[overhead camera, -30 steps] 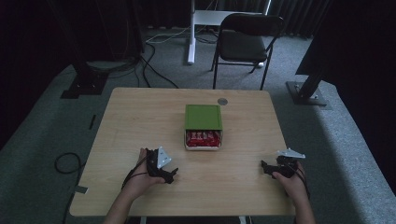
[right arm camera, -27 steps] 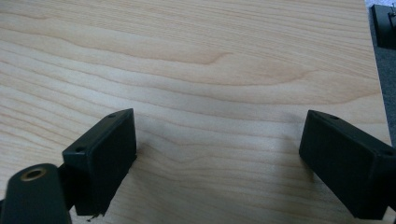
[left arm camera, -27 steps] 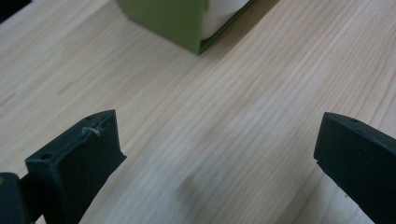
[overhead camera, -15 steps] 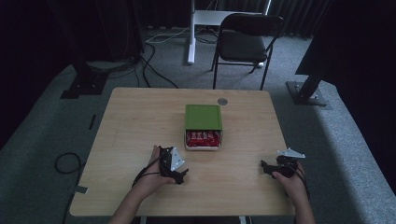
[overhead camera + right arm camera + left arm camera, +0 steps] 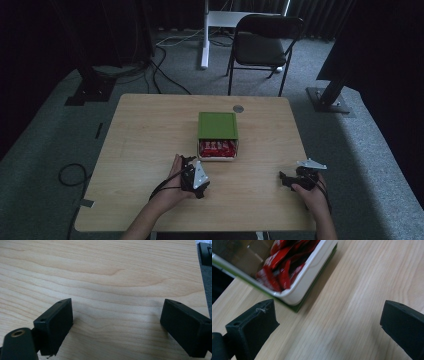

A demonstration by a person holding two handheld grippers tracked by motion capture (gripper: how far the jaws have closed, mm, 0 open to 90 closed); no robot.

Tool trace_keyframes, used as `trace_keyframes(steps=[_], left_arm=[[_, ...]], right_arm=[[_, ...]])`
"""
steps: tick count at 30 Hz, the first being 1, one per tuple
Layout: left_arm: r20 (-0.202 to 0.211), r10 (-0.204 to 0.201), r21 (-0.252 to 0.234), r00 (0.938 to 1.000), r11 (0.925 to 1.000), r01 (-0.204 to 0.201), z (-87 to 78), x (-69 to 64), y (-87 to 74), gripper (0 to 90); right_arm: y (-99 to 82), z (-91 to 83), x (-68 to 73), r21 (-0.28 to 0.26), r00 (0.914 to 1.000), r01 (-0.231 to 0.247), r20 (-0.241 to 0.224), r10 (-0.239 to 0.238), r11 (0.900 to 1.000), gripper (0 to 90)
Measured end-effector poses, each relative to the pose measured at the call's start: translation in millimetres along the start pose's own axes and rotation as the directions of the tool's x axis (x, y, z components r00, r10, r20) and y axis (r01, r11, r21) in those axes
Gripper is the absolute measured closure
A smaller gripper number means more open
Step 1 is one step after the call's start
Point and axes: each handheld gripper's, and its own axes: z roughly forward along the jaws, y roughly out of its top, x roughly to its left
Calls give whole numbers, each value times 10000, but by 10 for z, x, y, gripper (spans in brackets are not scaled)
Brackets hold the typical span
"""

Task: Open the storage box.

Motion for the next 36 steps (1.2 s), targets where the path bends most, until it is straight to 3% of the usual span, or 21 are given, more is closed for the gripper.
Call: trace_keyframes(steps=[9, 17, 21, 26, 28, 29, 31, 32, 34, 36], left_arm=[[20, 788, -283, 9969, 9965, -787, 71, -110, 111, 12], [-93, 1489, -405, 9888, 9880, -1491, 141, -166, 198, 13], [-227, 1761, -368, 9841, 9835, -1769, 171, -186, 223, 68], [-452, 2179, -367, 9749, 9749, -2196, 207, -205, 240, 156], [-648, 2607, -264, 9632, 9645, -2628, 220, -210, 251, 215], [-675, 2612, -284, 9629, 9642, -2635, 231, -217, 254, 219], [-823, 2798, -240, 9565, 9589, -2826, 236, -219, 266, 247], [-860, 2746, -304, 9577, 9601, -2780, 241, -223, 272, 261], [-910, 2861, -197, 9539, 9571, -2890, 240, -228, 287, 270], [-925, 2786, -192, 9559, 9594, -2815, 240, -225, 295, 275]], right_arm=[[0, 0, 0, -2, 10000, -1, -1, 1, 10000, 107], [0, 0, 0, -3, 10000, -2, 0, 2, 10000, 107], [0, 0, 0, -5, 10000, 0, -4, 0, 10000, 107], [0, 0, 0, -4, 10000, 1, 0, -1, 10000, 107], [0, 0, 0, -4, 10000, 0, -1, 0, 10000, 107], [0, 0, 0, -2, 10000, -3, -2, 3, 10000, 107], [0, 0, 0, -3, 10000, 0, -3, 0, 10000, 107], [0, 0, 0, -3, 10000, 0, -1, 0, 10000, 107], [0, 0, 0, -4, 10000, -1, -1, 1, 10000, 107], [0, 0, 0, -3, 10000, -3, -2, 3, 10000, 107]])
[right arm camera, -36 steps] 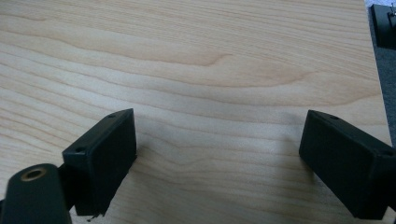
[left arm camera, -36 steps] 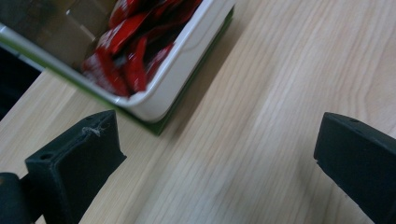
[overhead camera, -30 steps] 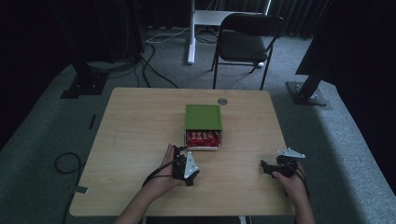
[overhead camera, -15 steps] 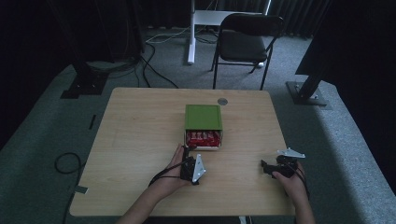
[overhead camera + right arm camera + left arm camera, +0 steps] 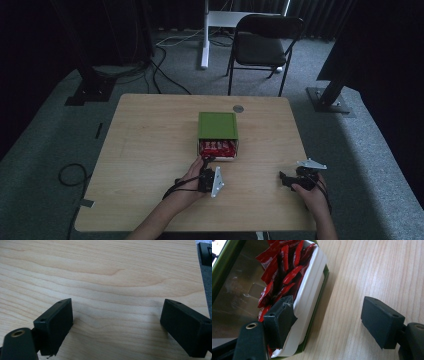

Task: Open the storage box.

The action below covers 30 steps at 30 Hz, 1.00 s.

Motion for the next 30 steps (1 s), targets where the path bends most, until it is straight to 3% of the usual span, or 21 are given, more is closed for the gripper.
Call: trace_keyframes(steps=[6, 10, 14, 17, 20, 22, 28, 30], left_arm=[[-180, 316, 79, 9993, 9995, -314, 21, 24, 2, 303], [-442, 834, 375, 9955, 9959, -818, 52, 35, 22, 371], [-604, 1367, 574, 9888, 9894, -1332, 92, 21, 32, 406], [-854, 1811, 738, 9798, 9818, -1750, 118, -14, 34, 408], [-1165, 2064, 848, 9715, 9767, -1973, 137, -42, 28, 430], [-1276, 1996, 905, 9715, 9778, -1890, 148, -58, 34, 431], [-1771, 2561, 1162, 9503, 9642, -2382, 195, -108, 21, 451], [-1975, 3040, 1377, 9320, 9499, -2807, 219, -132, 8, 458]], right_arm=[[0, 0, 0, 0, 10000, 2, 1, -2, 10000, 107], [0, 0, 0, 0, 10000, 4, 1, -4, 10000, 107], [0, 0, 0, 0, 10000, 6, 1, -6, 10000, 107], [0, 0, 0, -1, 10000, 5, 0, -5, 10000, 107], [0, 0, 0, 0, 10000, 4, 1, -4, 10000, 107], [0, 0, 0, 0, 10000, 4, 2, -4, 10000, 107], [0, 0, 0, 0, 10000, 4, 0, -4, 10000, 107], [0, 0, 0, 0, 10000, 5, -3, -5, 10000, 108]])
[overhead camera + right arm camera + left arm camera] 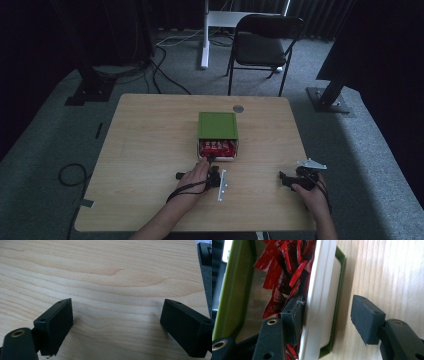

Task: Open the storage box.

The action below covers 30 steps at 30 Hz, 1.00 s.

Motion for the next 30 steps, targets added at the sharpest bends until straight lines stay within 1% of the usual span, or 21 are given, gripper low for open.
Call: trace_keyframes(steps=[1, 3, 4, 5, 6, 7, 10, 13, 14, 15, 16, 17, 18, 19, 20, 21, 24, 25, 26, 27, 30], left_arm=[[-125, 159, 44, 9998, 9999, -159, 10, -14, 0, 470], [-487, 297, 167, 9984, 9994, -289, 24, -42, 10, 495], [-487, 297, 167, 9984, 9994, -289, 24, -42, 10, 533], [-748, 293, 258, 9968, 9993, -274, 28, -46, 19, 563], [-748, 293, 258, 9968, 9993, -274, 28, -46, 19, 589], [-972, 198, 337, 9951, 9993, -166, 32, -50, 30, 617], [-1034, 170, 432, 9945, 9990, -126, 36, -56, 39, 626], [-1160, 111, 320, 9932, 9995, -74, 52, -67, 27, 631], [-1160, 111, 320, 9932, 9995, -74, 52, -67, 27, 648], [-1284, 366, 376, 9910, 9988, -320, 50, -60, 26, 676], [-1284, 366, 376, 9910, 9988, -320, 50, -60, 26, 690], [-1298, 507, 415, 9902, 9981, -457, 52, -60, 26, 693], [-1327, 548, 416, 9896, 9979, -497, 55, -64, 26, 693], [-1434, 740, 456, 9869, 9966, -681, 59, -74, 27, 697], [-1434, 740, 456, 9869, 9966, -681, 59, -74, 27, 698], [-1495, 795, 466, 9856, 9962, -733, 60, -83, 26, 700], [-1470, 810, 504, 9858, 9960, -743, 59, -80, 31, 703], [-1461, 685, 440, 9869, 9971, -627, 60, -77, 28, 701], [-1461, 685, 440, 9869, 9971, -627, 60, -77, 28, 702], [-1463, 772, 428, 9862, 9965, -716, 58, -80, 23, 702], [-1358, 800, 407, 9875, 9963, -751, 55, -65, 22, 708]], right_arm=[[0, 0, 0, -1, 10000, 1, -2, -1, 10000, 108], [0, 0, 0, -1, 10000, -1, -1, 1, 10000, 109], [0, 0, 0, -1, 10000, -1, -1, 1, 10000, 109], [0, 0, 1, -1, 10000, 1, -2, -1, 10000, 109], [0, 0, 1, -1, 10000, 1, -2, -1, 10000, 109], [0, 0, 1, 4, 10000, -9, -3, 9, 10000, 108], [0, 0, 1, -2, 10000, -1, -2, 1, 10000, 109], [1, 1, 2, 1, 10000, -2, 5, 2, 10000, 109], [1, 1, 2, 1, 10000, -2, 5, 2, 10000, 109], [2, 1, 2, -1, 10000, 0, 7, 0, 10000, 109], [2, 1, 2, -1, 10000, 0, 7, 0, 10000, 109], [2, 2, 2, -2, 10000, -4, 8, 4, 10000, 108], [2, 2, 2, -2, 10000, -4, 8, 4, 10000, 108], [3, 2, 2, 0, 10000, 3, 13, -3, 10000, 108], [3, 2, 2, 0, 10000, 3, 13, -3, 10000, 108], [3, 2, 3, -2, 10000, -2, 13, 2, 10000, 108], [3, 2, 3, 2, 10000, 0, 14, 0, 10000, 108], [3, 3, 3, 0, 10000, 1, 17, -1, 10000, 108], [3, 3, 3, 0, 10000, 1, 17, -1, 10000, 108], [3, 3, 3, 0, 10000, -3, 17, 3, 10000, 108], [4, 4, 4, -5, 10000, -4, 20, 4, 10000, 108]])
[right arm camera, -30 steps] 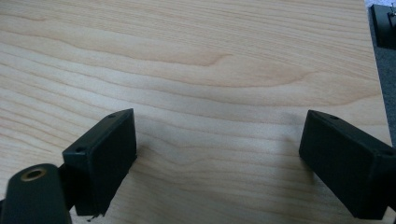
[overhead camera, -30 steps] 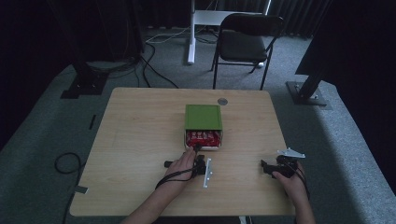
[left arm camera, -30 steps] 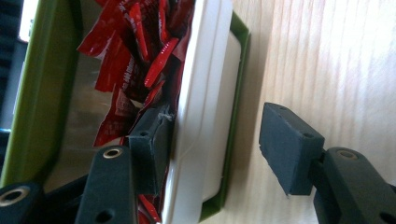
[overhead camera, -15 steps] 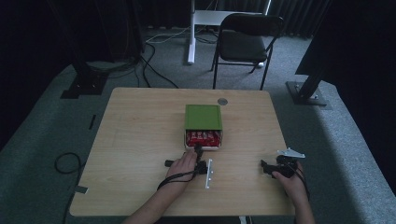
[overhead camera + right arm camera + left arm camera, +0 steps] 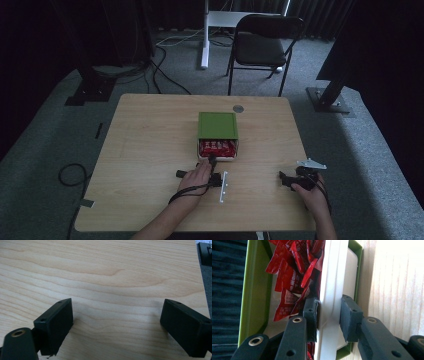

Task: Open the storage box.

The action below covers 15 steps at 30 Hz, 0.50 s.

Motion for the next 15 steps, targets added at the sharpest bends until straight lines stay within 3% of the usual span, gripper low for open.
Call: trace_keyframes(steps=[14, 15], left_arm=[[312, 61, 114, 9995, 9999, -65, -45, 27, 33, 713], [418, -110, 104, 9991, 9999, 105, -58, 37, 33, 712]], right_arm=[[0, 0, 0, -2, 10000, 6, 3, -6, 10000, 108], [0, 0, 0, -2, 10000, 3, 3, -3, 10000, 108]])
